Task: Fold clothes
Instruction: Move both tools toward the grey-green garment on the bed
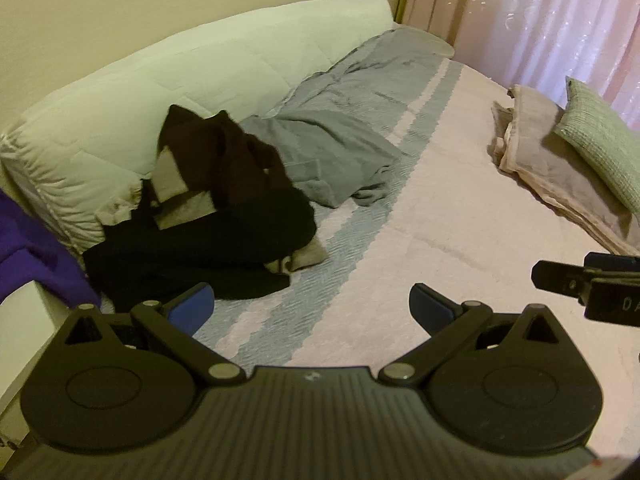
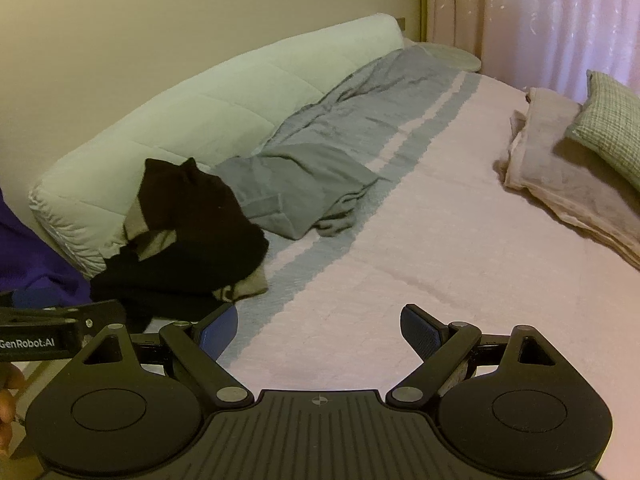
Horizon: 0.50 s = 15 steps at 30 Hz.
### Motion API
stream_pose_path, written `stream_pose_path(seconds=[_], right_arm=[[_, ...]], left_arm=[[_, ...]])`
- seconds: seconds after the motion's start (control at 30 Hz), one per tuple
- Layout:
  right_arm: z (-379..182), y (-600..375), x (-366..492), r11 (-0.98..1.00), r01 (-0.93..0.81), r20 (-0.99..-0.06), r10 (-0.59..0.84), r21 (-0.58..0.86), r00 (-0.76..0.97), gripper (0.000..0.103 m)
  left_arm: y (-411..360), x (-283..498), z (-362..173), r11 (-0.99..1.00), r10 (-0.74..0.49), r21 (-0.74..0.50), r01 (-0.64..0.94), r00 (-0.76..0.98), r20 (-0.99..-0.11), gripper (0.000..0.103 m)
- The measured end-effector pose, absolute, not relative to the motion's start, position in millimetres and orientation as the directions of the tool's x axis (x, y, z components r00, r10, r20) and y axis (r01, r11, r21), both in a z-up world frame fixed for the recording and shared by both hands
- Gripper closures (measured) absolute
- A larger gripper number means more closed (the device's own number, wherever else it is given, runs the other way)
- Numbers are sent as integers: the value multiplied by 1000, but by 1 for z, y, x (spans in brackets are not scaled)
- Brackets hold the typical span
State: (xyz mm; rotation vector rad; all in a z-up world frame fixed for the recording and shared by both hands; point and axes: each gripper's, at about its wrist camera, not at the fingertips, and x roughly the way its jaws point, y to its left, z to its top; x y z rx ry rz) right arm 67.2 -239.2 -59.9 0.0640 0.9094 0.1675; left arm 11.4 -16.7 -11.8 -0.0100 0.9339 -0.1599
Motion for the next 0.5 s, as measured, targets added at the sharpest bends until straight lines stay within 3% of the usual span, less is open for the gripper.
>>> stream_pose_path(seconds=[0.5], right_arm=[[-83,-300,131,972,-160,-796,234,173,559,17]], left_arm=[[-72,54,-20,995,-77,-26,95,585,-808,1]])
